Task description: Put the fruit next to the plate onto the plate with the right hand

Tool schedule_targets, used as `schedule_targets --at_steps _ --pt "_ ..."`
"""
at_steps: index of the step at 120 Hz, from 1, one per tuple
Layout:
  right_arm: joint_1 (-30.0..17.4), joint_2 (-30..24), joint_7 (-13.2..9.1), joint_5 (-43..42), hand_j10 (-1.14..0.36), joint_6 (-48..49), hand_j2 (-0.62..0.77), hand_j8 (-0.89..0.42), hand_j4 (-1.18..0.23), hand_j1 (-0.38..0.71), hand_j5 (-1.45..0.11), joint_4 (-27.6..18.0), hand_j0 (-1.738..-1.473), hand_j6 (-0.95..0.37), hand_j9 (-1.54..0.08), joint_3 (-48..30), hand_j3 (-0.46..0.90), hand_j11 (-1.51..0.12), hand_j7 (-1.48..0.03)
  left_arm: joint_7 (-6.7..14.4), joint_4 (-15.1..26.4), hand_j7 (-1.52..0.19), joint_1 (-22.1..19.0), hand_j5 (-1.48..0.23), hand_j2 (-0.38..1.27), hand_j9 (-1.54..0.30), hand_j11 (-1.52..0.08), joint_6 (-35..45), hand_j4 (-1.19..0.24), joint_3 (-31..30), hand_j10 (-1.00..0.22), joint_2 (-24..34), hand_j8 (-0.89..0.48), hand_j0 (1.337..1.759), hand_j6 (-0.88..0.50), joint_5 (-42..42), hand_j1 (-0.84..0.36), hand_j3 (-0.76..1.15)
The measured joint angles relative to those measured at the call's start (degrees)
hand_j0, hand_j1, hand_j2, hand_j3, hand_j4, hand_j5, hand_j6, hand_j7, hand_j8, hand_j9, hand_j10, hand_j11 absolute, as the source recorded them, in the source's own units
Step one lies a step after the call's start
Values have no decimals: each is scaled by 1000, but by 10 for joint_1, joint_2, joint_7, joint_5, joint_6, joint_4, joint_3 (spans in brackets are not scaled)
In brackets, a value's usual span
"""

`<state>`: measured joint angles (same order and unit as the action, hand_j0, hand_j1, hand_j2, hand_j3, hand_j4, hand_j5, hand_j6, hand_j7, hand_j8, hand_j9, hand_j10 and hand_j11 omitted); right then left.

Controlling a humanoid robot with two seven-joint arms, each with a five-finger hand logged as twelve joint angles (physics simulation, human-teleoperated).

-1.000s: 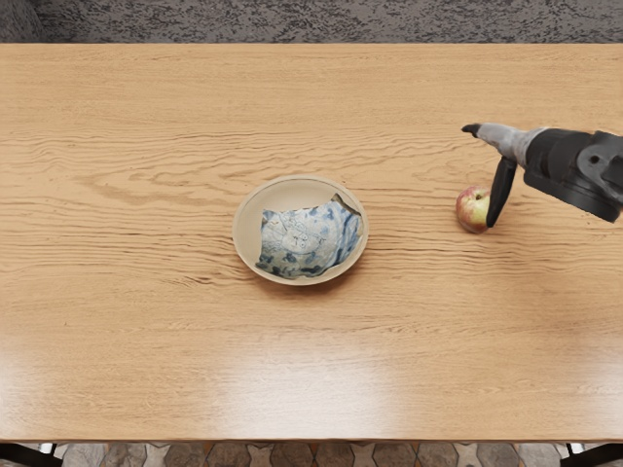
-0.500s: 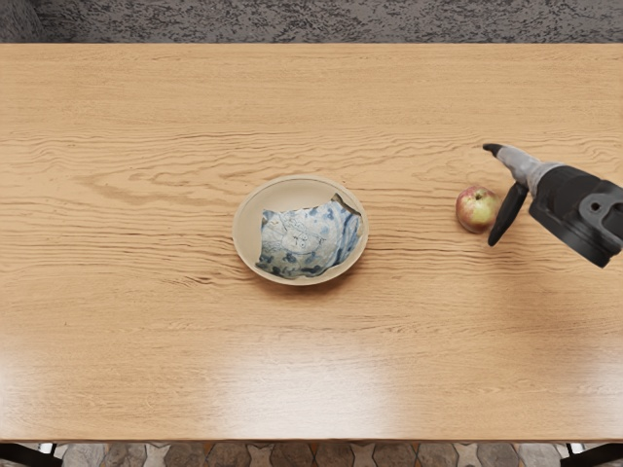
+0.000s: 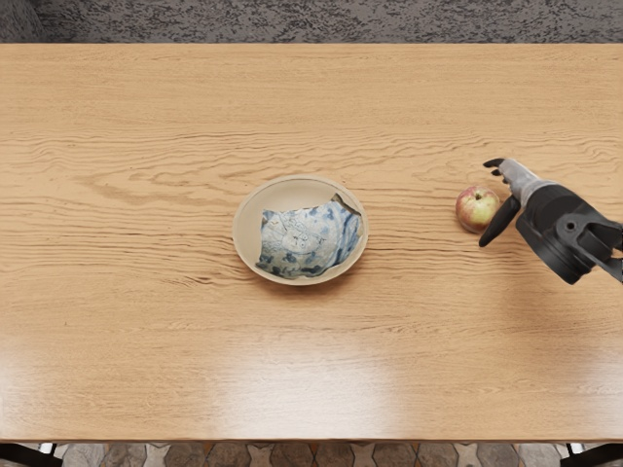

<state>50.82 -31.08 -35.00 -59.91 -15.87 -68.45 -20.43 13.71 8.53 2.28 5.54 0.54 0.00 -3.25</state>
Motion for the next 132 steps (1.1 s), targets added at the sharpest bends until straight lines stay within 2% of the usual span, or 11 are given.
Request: schedule_targets --at_steps 17,41,66,77,87,106,125,132 --pt "4 6 0 4 -165 2 -30 -166 -165 -156 -211 1 -1658 -167 -211 -4 0 -211 -211 0 0 -5 0 -5 1 -5 -5 0 -4 0 -4 0 -4 1658 -5 0 345 0" --pt "22 6 0 32 -308 46 -59 -309 -309 16 -398 1 -1658 -310 -398 -5 0 -398 -397 0 0 -5 0 -5 1 -5 -5 0 -4 0 -4 0 -4 1658 -5 0 345 0" --pt "27 6 0 45 -402 58 -66 -403 -402 116 -527 2 -1657 -406 -526 -3 0 -526 -523 0 0 -5 0 -5 1 -5 -5 0 -4 0 -4 0 -4 1658 -5 0 345 0" --pt "27 6 0 46 -410 63 -76 -369 -438 133 -554 1 -1656 -437 -568 -2 0 -569 -558 0 0 -5 0 -5 1 -5 -5 0 -4 0 -4 0 -4 1658 -5 0 345 0" --pt "27 5 0 46 -375 73 -91 -322 -482 152 -593 2 -1654 -401 -613 -2 -1 -618 -605 0 0 -5 0 -5 1 -5 -5 0 -4 0 -4 0 -4 1658 -5 0 345 0" --pt "29 3 0 52 -365 99 -10 -293 -585 182 -700 1 -1650 -382 -719 -6 -2 -731 -725 0 0 -5 0 -5 1 -5 -5 0 -4 0 -4 0 -4 1658 -5 0 345 0" --pt "37 1 -1 63 -389 112 59 -291 -623 178 -779 1 -1649 -399 -798 -6 0 -803 -790 0 0 -5 0 -5 1 -5 -5 0 -4 0 -4 0 -4 1658 -5 0 345 0" --pt "43 1 0 69 -391 118 -29 -298 -631 143 -797 1 -1648 -404 -814 -7 -1 -817 -804 0 0 -5 0 -5 1 -5 -5 0 -4 0 -4 0 -4 1658 -5 0 345 0"
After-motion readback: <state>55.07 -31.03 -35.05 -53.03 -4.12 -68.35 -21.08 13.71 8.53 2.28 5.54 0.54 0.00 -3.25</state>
